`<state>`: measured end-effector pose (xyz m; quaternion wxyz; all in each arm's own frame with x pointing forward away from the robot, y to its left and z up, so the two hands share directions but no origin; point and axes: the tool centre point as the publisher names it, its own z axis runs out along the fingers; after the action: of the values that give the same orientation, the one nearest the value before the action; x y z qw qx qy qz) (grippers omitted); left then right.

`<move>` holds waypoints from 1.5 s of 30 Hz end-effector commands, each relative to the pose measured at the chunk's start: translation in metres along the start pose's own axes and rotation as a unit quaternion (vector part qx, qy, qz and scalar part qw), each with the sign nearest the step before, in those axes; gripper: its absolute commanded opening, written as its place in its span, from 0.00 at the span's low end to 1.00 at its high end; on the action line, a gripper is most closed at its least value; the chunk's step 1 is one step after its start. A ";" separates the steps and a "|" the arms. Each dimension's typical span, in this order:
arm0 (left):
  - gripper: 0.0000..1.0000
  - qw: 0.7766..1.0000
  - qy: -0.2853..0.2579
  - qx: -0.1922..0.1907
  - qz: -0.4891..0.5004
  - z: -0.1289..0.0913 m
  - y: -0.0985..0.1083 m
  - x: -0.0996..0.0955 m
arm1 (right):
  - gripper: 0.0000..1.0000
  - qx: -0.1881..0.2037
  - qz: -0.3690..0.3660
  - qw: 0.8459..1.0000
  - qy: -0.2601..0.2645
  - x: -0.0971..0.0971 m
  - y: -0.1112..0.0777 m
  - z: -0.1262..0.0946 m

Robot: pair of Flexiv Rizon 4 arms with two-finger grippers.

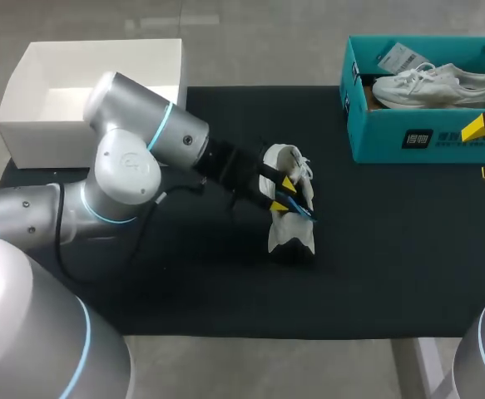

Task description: Take the shoe out of the shoebox, open the shoe tongue, remove and reinsert the insole, then place the shoe into the shoebox

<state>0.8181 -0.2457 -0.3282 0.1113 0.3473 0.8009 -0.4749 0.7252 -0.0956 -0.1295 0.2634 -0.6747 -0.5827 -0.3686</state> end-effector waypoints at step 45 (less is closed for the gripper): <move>0.76 0.999 -0.019 -0.031 0.025 -0.007 0.012 -0.009 | 1.00 -0.001 0.001 1.000 -0.002 0.000 -0.001 0.000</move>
<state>0.8437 -0.2486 -0.3355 0.1454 0.3553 0.8034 -0.4552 0.7252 -0.0956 -0.1295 0.2634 -0.6747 -0.5827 -0.3686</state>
